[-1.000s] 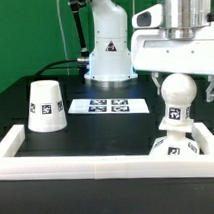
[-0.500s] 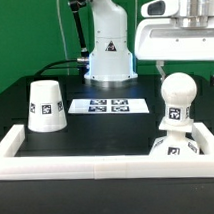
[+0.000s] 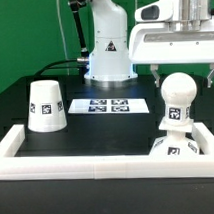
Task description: Assemble lamp
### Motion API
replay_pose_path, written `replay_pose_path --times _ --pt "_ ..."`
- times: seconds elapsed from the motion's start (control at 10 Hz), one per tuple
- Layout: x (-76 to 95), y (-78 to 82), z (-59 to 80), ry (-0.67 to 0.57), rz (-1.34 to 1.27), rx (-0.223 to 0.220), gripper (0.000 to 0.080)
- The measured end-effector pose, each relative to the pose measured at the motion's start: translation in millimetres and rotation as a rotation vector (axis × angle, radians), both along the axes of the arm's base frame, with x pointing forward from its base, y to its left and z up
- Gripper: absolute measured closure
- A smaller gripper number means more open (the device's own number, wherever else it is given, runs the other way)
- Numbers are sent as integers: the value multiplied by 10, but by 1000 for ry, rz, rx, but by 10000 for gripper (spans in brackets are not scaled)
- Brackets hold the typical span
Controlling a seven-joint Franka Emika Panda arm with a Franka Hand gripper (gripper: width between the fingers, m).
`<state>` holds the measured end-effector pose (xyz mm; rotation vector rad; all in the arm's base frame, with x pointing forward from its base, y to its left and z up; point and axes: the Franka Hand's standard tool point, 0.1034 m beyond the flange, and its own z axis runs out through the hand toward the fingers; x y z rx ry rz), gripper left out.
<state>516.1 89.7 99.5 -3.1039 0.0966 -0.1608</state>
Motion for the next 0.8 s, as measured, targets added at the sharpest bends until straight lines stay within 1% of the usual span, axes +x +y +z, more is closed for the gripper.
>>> replay_pose_path --times 0.1,0.2,0.4,0.5,0.6,0.7,0.8 --pt "-120 -238 -45 4 61 -10 100" --pt "-181 -524 -65 -2 85 -9 100" --pt "-283 -1033 21 -4 112 -16 100" --pt "-305 -1250 44 1 111 -19 100" --pt "-320 -1399 49 5 115 -23 100" --pt "-324 -1500 56 7 121 -25 100" --pt "-323 -1454 49 8 123 -23 100"
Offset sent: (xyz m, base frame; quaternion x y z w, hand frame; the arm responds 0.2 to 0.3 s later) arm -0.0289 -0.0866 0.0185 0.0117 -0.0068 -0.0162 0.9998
